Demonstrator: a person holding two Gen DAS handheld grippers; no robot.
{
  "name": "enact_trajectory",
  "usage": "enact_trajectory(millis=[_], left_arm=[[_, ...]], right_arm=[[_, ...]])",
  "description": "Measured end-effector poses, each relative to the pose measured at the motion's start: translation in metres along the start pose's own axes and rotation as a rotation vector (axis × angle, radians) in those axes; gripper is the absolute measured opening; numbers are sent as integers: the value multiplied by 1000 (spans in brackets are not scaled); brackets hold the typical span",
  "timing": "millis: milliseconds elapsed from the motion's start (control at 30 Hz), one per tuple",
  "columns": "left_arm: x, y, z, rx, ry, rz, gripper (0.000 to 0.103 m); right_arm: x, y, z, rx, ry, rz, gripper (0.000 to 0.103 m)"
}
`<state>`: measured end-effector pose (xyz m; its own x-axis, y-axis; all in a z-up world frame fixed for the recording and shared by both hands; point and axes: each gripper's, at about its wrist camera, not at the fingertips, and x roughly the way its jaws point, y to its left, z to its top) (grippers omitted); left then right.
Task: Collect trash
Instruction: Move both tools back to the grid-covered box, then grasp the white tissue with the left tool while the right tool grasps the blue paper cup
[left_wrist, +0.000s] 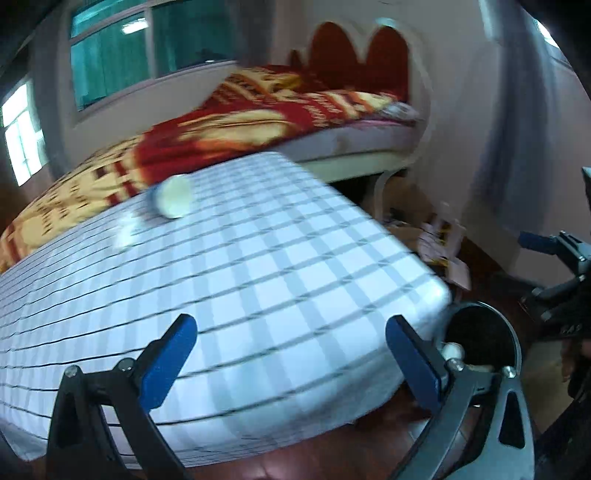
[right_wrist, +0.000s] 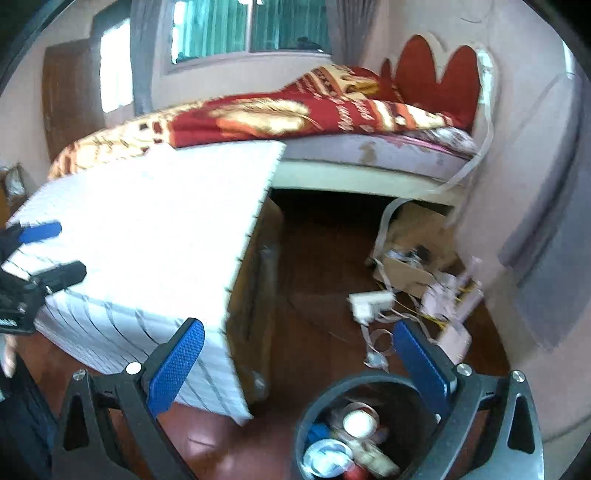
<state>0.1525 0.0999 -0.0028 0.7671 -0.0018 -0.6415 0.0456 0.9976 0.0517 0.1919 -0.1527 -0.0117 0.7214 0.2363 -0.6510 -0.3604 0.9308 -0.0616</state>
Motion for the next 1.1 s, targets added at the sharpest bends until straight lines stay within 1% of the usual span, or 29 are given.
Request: enact_trajectory(millis=[67, 100, 133, 200, 233, 400, 467, 600, 733, 800, 833, 900, 933, 967, 1033, 1067, 1100], left_arm=[[-2, 25, 0, -35, -8, 32, 102], [-2, 45, 1, -66, -14, 62, 102], [-2, 57, 1, -84, -15, 82, 102], [1, 88, 3, -136, -18, 114, 97], [4, 101, 4, -156, -13, 125, 93], [24, 149, 9, -214, -9, 198, 91], [40, 164, 13, -224, 2, 205, 90], [70, 188, 26, -230, 13, 210, 84], [101, 203, 41, -237, 17, 195, 79], [117, 209, 48, -233, 26, 180, 79], [125, 211, 51, -232, 35, 172, 79], [148, 219, 58, -241, 85, 139, 78], [156, 222, 60, -239, 107, 134, 73], [164, 225, 63, -240, 126, 134, 70], [176, 229, 71, -235, 146, 109, 70], [181, 229, 73, -218, 159, 106, 60], [186, 230, 75, -217, 173, 86, 49]], right_arm=[[8, 17, 21, 1, -4, 62, 103], [12, 25, 30, -3, -3, 85, 103], [18, 33, 39, -5, -6, 111, 103], [31, 48, 57, -10, -8, 153, 103], [39, 56, 67, -15, -8, 171, 103], [86, 98, 114, -77, 3, 259, 103], [108, 117, 131, -120, 12, 277, 103], [149, 155, 159, -202, 30, 316, 103], [189, 177, 183, -263, 43, 320, 103], [206, 184, 191, -277, 49, 327, 103], [211, 185, 193, -282, 52, 332, 103], [227, 191, 199, -293, 61, 339, 103], [233, 192, 201, -295, 67, 346, 103], [239, 195, 203, -301, 72, 355, 103], [251, 201, 205, -319, 77, 365, 103], [257, 204, 207, -324, 82, 377, 103], [262, 209, 208, -329, 85, 387, 103]])
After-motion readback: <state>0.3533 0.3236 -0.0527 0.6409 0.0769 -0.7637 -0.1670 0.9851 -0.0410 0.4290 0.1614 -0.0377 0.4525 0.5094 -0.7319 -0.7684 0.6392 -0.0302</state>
